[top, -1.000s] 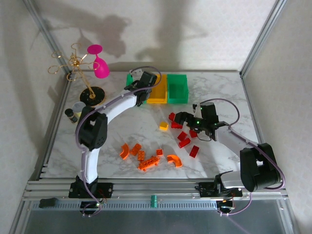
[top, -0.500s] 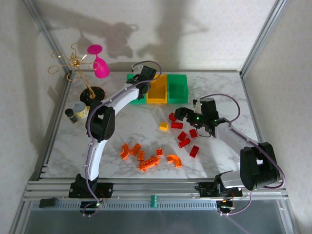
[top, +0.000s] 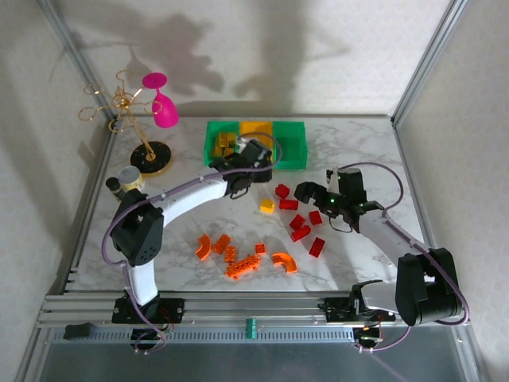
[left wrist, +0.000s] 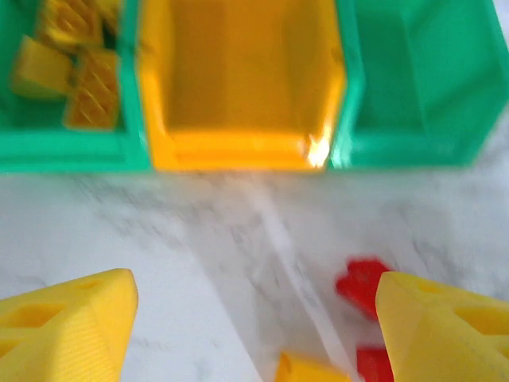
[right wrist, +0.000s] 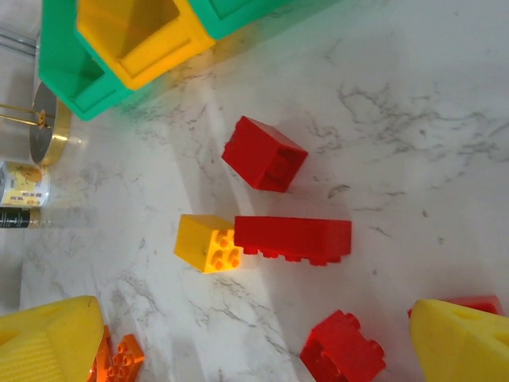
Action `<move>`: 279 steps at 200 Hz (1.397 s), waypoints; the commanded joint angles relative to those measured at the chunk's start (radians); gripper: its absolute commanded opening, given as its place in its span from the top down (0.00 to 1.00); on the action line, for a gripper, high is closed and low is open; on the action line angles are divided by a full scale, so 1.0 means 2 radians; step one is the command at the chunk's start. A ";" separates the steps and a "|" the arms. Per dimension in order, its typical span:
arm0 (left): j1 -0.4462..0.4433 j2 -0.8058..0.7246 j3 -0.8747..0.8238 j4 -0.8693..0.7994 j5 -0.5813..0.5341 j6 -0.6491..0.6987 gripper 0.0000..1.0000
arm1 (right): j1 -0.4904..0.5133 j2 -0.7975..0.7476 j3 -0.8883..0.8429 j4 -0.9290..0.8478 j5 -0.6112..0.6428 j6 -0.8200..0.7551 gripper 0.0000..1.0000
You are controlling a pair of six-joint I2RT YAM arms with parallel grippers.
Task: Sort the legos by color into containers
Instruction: Place the lego in the container, then pick up the lego from the center of the table.
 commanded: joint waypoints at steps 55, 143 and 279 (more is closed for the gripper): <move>-0.048 0.029 -0.058 -0.009 0.041 -0.002 0.19 | -0.022 -0.016 -0.022 -0.006 0.000 -0.005 0.01; -0.056 0.096 -0.025 0.009 0.049 0.001 0.20 | -0.026 -0.012 -0.024 -0.002 0.000 -0.005 0.01; -0.034 0.071 -0.037 0.009 0.028 -0.004 0.59 | -0.027 -0.008 -0.019 0.005 -0.031 -0.017 0.01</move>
